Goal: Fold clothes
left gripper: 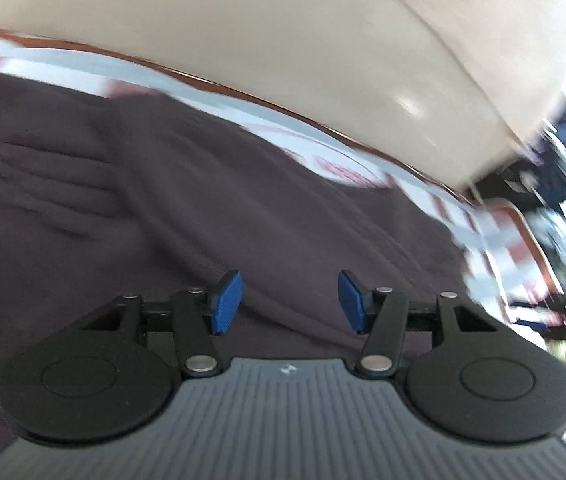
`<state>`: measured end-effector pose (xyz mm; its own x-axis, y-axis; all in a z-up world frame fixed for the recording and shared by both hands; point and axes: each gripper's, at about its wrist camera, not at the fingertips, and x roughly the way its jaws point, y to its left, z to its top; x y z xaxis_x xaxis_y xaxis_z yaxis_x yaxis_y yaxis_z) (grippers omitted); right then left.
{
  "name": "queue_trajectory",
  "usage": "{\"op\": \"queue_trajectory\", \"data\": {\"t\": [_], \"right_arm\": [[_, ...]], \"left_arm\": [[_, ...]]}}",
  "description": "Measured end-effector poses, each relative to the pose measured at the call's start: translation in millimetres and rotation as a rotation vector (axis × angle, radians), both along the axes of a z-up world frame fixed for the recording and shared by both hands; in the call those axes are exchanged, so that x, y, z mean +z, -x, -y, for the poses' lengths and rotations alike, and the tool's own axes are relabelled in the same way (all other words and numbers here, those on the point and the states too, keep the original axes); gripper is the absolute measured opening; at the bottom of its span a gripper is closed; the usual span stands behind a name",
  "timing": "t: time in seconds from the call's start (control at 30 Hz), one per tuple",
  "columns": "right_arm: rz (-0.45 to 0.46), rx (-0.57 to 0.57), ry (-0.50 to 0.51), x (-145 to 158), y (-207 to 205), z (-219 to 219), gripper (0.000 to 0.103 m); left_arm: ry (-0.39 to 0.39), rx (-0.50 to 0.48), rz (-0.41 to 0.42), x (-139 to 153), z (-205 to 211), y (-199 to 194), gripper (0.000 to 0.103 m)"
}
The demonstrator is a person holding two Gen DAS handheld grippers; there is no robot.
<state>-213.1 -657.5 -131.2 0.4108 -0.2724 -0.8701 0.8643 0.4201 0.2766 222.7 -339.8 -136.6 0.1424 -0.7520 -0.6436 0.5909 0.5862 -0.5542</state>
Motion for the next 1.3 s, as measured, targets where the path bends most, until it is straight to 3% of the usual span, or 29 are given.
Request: {"op": "queue_trajectory", "data": {"t": [0.07, 0.13, 0.23, 0.3, 0.43, 0.53, 0.6, 0.63, 0.67, 0.7, 0.73, 0.83, 0.93, 1.03, 1.1, 1.17, 1.23, 1.3], "right_arm": [[0.021, 0.003, -0.087, -10, -1, 9, 0.055], [-0.034, 0.031, -0.139, -26, -7, 19, 0.055], [-0.145, 0.052, -0.181, -47, -15, 31, 0.055], [-0.198, 0.057, -0.145, -54, -20, 33, 0.055], [-0.199, 0.154, -0.134, -61, -29, 33, 0.055], [-0.231, 0.185, -0.138, -68, -33, 32, 0.055], [-0.227, 0.195, -0.142, -71, -33, 34, 0.054], [-0.209, 0.195, -0.147, -69, -32, 35, 0.042], [-0.189, 0.187, -0.152, -68, -30, 37, 0.02], [-0.152, 0.151, -0.161, -63, -24, 41, 0.019], [-0.086, 0.099, -0.169, -56, -15, 45, 0.017], [0.054, 0.029, -0.143, -29, 13, 41, 0.015], [0.109, 0.012, -0.126, -14, 32, 31, 0.014], [0.035, -0.01, -0.169, -29, 25, 38, 0.016], [-0.029, -0.031, -0.212, -40, 20, 43, 0.021], [-0.059, -0.084, -0.213, -42, 23, 46, 0.033], [-0.084, -0.113, -0.123, -29, 27, 43, 0.037], [-0.074, -0.111, -0.046, -17, 25, 39, 0.049]], "left_arm": [[0.014, -0.075, 0.061, -6, 24, 28, 0.053], [0.017, -0.181, 0.106, -15, 49, 65, 0.054], [0.047, -0.31, 0.087, -28, 79, 106, 0.054], [0.05, -0.392, 0.079, -35, 99, 127, 0.054], [0.085, -0.481, 0.124, -27, 114, 160, 0.054], [0.069, -0.48, 0.129, -32, 141, 168, 0.058], [0.051, -0.46, 0.086, -42, 164, 168, 0.058], [0.076, -0.458, 0.025, -48, 168, 166, 0.056], [0.104, -0.46, -0.039, -53, 171, 163, 0.054], [0.158, -0.497, -0.134, -58, 171, 160, 0.041], [0.207, -0.528, -0.22, -63, 170, 158, 0.035], [0.245, -0.514, -0.204, -57, 158, 166, 0.031], [0.227, -0.48, -0.133, -51, 148, 178, 0.032], [0.03, -0.52, 0.059, -54, 166, 203, 0.035], [0.018, -0.535, 0.079, -47, 169, 208, 0.047], [0.0, -0.536, 0.074, -38, 168, 208, 0.049], [0.015, -0.522, 0.048, -30, 157, 198, 0.057], [0.036, -0.481, 0.015, -25, 139, 185, 0.061]]}}
